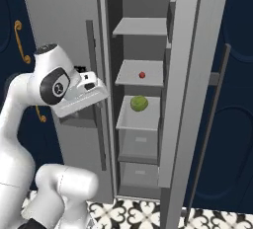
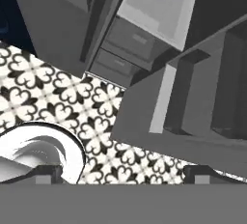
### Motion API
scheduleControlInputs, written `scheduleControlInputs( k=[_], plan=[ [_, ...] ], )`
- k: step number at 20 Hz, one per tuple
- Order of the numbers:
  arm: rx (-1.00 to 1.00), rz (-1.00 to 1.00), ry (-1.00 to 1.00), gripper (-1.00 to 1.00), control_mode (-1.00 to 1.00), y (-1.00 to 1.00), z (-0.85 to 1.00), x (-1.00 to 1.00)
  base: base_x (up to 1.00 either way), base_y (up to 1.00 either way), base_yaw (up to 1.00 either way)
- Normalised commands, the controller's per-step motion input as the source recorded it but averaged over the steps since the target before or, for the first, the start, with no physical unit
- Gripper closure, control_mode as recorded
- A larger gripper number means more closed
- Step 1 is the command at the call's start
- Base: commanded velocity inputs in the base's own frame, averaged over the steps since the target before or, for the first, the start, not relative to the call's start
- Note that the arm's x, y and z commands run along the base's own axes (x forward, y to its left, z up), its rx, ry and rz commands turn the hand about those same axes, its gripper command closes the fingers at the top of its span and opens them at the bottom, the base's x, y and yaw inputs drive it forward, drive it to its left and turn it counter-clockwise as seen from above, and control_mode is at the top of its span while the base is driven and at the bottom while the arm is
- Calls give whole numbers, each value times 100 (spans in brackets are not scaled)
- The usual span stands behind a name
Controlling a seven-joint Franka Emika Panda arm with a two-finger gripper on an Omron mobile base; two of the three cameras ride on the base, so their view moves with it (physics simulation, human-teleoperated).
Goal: Take the strawberry from the fridge and place it on top of the pancake, located on the dining counter.
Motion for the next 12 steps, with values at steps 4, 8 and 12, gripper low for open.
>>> scheduleControlInputs(
  k=[4, 8, 12],
  plan=[
    [43, -24, -24, -100, -100, 91, 0, -100, 0, 0, 0],
    [44, -48, -11, -100, -100, 33, -7, -80, 0, 0, 0],
    [14, -13, 19, -100, -100, -1, -44, 2, 0, 0, 0]
  ],
)
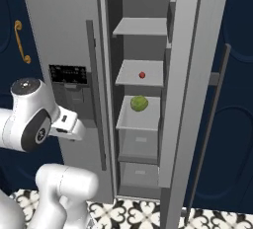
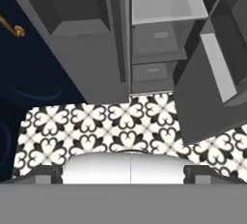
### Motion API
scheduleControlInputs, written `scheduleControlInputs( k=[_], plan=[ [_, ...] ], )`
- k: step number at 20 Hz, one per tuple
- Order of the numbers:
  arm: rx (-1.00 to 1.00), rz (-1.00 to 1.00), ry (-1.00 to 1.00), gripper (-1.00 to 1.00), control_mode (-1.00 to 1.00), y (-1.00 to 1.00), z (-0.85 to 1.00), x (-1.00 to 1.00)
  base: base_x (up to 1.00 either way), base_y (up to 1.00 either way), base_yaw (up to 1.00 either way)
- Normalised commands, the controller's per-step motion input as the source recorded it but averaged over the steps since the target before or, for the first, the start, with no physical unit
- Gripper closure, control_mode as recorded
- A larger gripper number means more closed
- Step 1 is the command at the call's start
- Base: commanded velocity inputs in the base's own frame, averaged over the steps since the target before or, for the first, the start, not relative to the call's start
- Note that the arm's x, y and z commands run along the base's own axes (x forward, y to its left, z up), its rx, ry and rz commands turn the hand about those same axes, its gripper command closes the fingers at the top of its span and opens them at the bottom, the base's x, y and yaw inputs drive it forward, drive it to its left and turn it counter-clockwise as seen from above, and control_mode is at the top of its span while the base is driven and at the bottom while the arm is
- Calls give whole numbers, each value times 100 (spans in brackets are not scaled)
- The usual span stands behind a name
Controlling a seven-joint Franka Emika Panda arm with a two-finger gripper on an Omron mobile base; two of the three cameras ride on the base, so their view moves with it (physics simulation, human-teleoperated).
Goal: Take the strawberry from the fridge and place it on top of the pancake, located on the dining counter.
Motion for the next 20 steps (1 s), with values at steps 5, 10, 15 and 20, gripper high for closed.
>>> scheduleControlInputs(
  k=[5, 10, 15, 20],
  plan=[
    [-3, -13, 7, -100, -100, -7, -24, -4, 0, 0, 0],
    [-5, -12, 5, -100, -100, -27, -32, 0, 0, 0, 0],
    [0, 5, 0, -100, -100, 0, -34, 0, 0, 0, 0],
    [-1, 5, 1, -100, -100, 0, -13, 0, 0, 0, 0]
  ],
)
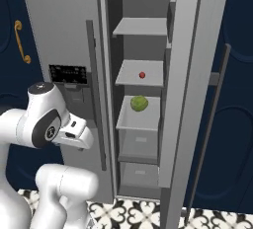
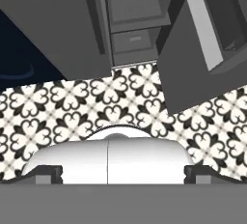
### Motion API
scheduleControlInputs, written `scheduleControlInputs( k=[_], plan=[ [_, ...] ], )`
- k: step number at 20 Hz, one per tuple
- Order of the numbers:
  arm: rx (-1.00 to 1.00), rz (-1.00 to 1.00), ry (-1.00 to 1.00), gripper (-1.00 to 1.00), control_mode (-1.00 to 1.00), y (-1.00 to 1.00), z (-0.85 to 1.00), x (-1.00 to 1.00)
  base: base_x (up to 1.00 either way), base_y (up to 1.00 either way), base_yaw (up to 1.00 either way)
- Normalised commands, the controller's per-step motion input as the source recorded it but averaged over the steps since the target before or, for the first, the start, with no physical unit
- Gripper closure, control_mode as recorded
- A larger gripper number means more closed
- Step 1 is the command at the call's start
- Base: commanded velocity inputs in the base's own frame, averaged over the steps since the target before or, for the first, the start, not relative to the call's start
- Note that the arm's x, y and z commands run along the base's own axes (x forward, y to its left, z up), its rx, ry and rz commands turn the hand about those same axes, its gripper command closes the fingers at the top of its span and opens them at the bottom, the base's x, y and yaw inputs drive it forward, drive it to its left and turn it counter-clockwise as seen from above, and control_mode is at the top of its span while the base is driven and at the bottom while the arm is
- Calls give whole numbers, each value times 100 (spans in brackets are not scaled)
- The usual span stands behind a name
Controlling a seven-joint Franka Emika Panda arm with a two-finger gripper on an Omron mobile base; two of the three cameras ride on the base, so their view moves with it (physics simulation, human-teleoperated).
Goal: Take the strawberry from the fridge and place it on top of the pancake, located on the dining counter.
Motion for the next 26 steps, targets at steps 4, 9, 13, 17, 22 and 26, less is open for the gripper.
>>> scheduleControlInputs(
  k=[4, 9, 13, 17, 22, 26],
  plan=[
    [0, 0, 0, -100, -100, 0, 0, 0, 0, 0, 0],
    [0, 1, 0, -100, 100, 0, 0, 11, 13, 0, 2],
    [0, 0, 0, -100, 100, 0, 0, 0, 66, 0, 7],
    [0, 0, 0, -100, 100, 0, 0, 0, 65, 0, 4],
    [0, 0, 0, -100, 100, 0, 0, 0, 34, -16, 3],
    [0, 0, 0, -100, 100, 0, 0, 0, 39, -44, 3]
  ],
)
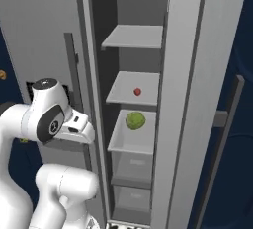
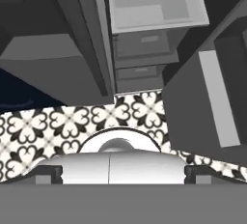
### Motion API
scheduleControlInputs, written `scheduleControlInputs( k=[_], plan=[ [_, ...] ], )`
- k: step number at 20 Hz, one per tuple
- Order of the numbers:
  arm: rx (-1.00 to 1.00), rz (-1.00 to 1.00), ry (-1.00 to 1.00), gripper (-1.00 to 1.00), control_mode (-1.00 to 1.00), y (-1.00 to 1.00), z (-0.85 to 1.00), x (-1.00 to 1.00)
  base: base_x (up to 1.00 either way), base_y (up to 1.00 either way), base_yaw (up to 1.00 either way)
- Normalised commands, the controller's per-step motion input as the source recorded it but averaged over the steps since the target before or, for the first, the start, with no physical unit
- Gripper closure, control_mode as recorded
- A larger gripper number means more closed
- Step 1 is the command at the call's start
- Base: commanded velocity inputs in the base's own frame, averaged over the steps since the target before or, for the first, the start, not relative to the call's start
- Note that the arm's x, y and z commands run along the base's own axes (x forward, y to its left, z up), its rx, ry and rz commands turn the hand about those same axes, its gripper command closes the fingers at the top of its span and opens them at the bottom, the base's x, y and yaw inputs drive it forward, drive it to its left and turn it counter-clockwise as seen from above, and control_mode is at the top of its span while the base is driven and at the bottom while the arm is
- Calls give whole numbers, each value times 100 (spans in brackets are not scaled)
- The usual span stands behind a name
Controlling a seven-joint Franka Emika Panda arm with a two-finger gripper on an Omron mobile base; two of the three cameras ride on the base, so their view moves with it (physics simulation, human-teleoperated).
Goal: Take the strawberry from the fridge and place it on top of the pancake, located on the dining counter.
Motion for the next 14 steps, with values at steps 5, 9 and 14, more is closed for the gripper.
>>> scheduleControlInputs(
  k=[5, 9, 14],
  plan=[
    [0, 0, 0, -100, 100, 0, 0, 0, 36, -21, -5],
    [0, 0, 0, -100, 100, 0, 0, 0, 1, 5, -29],
    [0, 0, 0, -100, 100, 0, 0, 0, 12, 28, -33]
  ],
)
